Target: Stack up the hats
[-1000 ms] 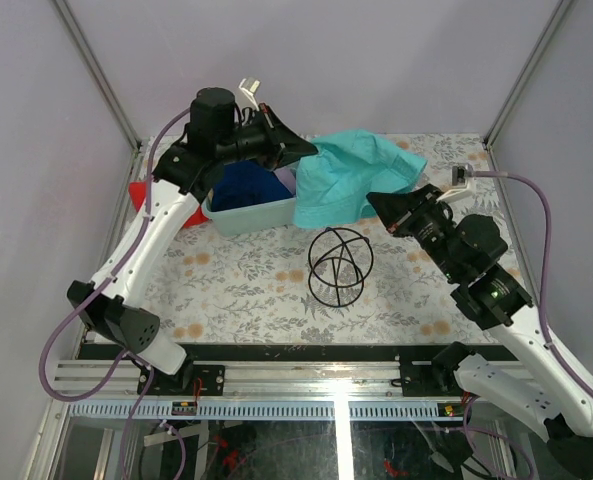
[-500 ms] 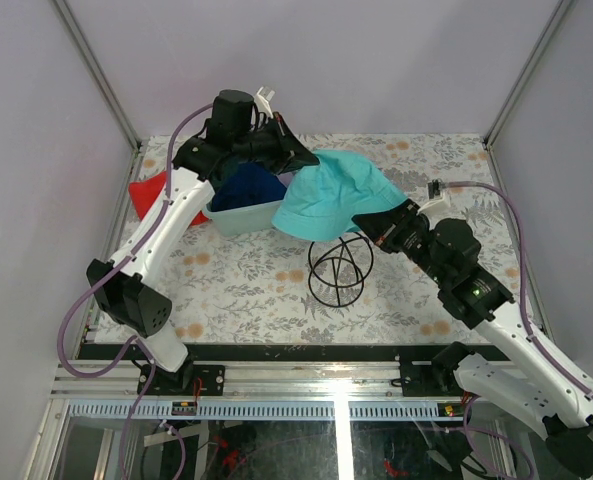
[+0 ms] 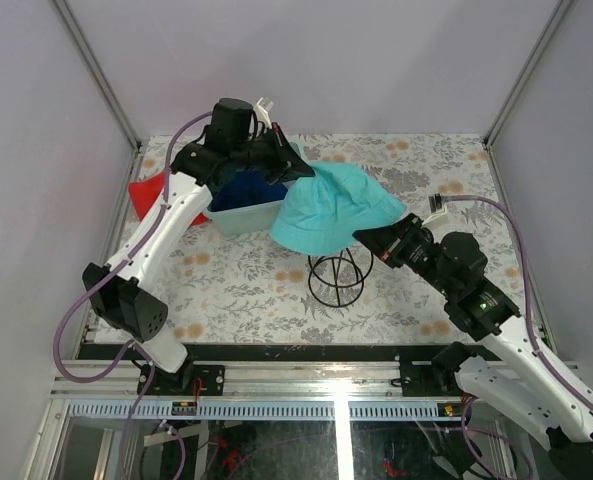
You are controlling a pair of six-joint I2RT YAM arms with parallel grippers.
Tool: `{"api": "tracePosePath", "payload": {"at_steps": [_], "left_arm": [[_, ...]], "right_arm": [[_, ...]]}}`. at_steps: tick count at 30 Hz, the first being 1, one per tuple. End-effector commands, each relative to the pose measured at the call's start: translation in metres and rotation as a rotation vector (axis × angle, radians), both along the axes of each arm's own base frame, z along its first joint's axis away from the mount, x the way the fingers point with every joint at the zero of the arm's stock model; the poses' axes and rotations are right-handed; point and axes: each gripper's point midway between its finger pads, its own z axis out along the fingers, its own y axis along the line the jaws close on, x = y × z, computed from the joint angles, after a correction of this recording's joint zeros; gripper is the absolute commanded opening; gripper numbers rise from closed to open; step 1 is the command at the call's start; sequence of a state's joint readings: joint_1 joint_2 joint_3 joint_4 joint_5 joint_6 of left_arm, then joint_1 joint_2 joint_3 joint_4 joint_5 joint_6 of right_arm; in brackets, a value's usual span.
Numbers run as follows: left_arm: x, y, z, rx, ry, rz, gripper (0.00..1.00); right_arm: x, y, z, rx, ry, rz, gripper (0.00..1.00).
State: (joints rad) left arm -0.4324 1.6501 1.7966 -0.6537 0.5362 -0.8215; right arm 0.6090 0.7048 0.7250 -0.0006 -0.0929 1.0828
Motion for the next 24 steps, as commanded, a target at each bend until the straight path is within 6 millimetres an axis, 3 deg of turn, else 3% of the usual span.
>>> {"api": "tracePosePath", "payload": {"at_steps": [1,13,20,24], "left_arm": [[-0.018,0.002,0.000,0.003,-0.004,-0.047,0.00],[-0.051,-0.012,-0.021,0.031,0.042,-0.122,0.00],[-0.061,-0.007,-0.036,0.064,0.038,-0.115,0.00],[-0.058,-0.006,-0.044,0.081,0.043,-0.102,0.26]], "right_arm": [[-0.014,-0.001,0.001,0.030,0.024,0.038,0.00],[-0.042,-0.004,-0.033,-0.064,0.184,0.117,0.00],[-0.062,-0.011,-0.061,-0.136,0.272,0.154,0.00],[-0.072,-0.018,-0.082,-0.167,0.322,0.151,0.00]]}}
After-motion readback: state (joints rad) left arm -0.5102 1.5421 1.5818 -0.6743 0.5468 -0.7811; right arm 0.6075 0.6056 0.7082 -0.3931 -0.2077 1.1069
